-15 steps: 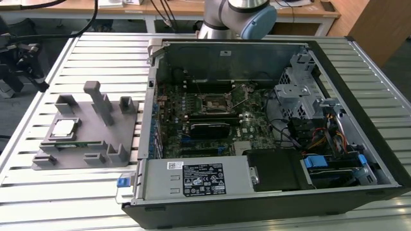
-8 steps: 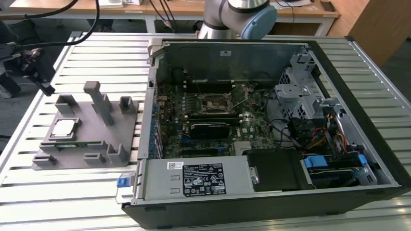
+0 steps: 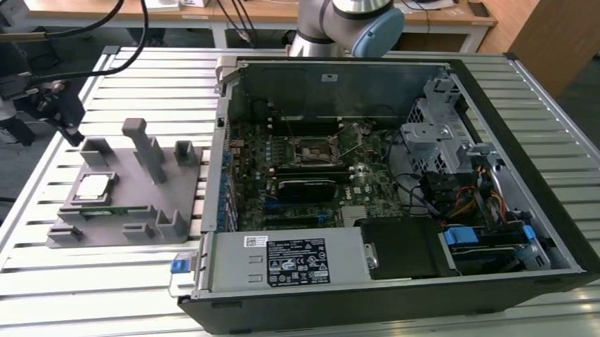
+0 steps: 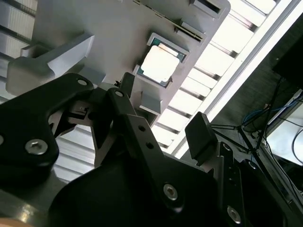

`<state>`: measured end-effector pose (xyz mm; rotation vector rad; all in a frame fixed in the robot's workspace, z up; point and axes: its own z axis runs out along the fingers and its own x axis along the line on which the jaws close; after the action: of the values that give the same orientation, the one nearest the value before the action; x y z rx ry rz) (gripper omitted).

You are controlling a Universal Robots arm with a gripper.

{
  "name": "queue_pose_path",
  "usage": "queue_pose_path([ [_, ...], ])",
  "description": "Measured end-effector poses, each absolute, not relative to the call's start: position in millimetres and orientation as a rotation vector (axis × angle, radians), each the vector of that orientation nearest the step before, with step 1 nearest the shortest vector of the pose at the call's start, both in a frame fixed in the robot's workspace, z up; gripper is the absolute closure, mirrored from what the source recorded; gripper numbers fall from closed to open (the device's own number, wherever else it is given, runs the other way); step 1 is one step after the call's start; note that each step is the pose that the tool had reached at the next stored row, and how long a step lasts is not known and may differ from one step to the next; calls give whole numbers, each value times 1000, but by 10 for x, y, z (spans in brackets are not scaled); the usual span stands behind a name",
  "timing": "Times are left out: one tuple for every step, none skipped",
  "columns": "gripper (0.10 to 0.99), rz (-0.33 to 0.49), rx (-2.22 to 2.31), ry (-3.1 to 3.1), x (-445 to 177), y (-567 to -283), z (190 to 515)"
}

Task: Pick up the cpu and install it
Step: 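Pick up the cpu and move it towards the insertion slot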

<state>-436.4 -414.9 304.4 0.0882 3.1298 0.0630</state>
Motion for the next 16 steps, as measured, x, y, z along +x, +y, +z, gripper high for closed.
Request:
queue_pose_path([
  [380, 63, 84, 3130, -4364, -4149, 3025],
  [380, 63, 76, 3130, -4365, -4148, 3007],
  [380, 63, 57, 3131, -4365, -4148, 2990],
  [380, 63, 29, 3132, -4365, -4148, 2971],
  [380, 64, 1, 3132, -4365, -4148, 2953],
  [380, 64, -27, 3132, -4364, -4148, 2936],
  [380, 64, -49, 3132, -4364, -4149, 2917],
  [380, 64, -54, 3132, -4365, -4148, 2898],
  [380, 64, -54, 3132, -4364, -4149, 2880],
  [380, 64, -54, 3132, -4365, -4148, 2862],
  [380, 64, -54, 3132, -4365, -4148, 2844],
  [380, 64, -54, 3132, -4365, -4149, 2826],
  [380, 64, -54, 3132, -4365, -4149, 2808],
  [380, 64, -54, 3132, -4365, -4149, 2790],
  [380, 63, -54, 3132, -4365, -4149, 2771],
  [380, 63, -54, 3132, -4365, -4149, 2752],
])
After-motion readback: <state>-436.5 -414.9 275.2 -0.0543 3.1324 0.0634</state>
